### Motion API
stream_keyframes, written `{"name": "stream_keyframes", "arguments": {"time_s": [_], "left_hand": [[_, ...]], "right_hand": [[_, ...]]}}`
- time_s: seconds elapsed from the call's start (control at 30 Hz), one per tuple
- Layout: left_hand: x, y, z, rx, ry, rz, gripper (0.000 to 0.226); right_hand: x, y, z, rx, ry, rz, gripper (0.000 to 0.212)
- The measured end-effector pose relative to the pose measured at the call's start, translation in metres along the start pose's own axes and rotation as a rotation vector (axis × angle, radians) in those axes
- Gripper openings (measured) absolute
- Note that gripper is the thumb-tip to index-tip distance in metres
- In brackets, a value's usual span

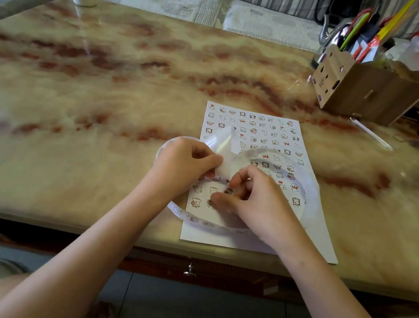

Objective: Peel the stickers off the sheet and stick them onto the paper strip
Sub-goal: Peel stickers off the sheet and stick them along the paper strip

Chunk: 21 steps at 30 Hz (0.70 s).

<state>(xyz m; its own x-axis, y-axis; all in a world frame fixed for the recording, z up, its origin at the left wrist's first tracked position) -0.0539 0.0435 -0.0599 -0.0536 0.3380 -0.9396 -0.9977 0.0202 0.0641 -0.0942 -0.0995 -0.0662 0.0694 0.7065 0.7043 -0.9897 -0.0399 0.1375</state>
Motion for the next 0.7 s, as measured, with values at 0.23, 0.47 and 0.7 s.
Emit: {"name": "stream_keyframes", "arguments": {"time_s": [0.23,0.47,0.7], "left_hand": [[-0.001,0.001,-0.001,0.014,0.022,0.005,0.018],[-0.02,0.005,0.004,-0.02,0.116,-0.088,0.018],[-0.029,0.009,0.001,0.0,0.243,-0.137,0.015]], "right_hand": [[0.002,0.0,-0.002,0.018,0.091,0.03,0.024],[0.014,-0.001,0.046,-0.236,-0.171,0.164,0.005],[0.035,0.006,0.056,-0.268,-0.175,0.346,0.012]]}}
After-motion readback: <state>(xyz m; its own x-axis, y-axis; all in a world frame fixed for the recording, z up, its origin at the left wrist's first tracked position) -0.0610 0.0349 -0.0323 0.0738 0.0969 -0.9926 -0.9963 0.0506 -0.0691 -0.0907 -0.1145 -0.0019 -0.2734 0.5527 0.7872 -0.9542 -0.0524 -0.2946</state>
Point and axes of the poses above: each hand's wrist, its own y-axis away from the middle knuckle, its own z-axis out of the back of the hand, x = y × z, the point moved 10 cm from there along -y, towards the middle knuckle, and after that the axes turned 7 degrees about y, right-handed, at the moved point
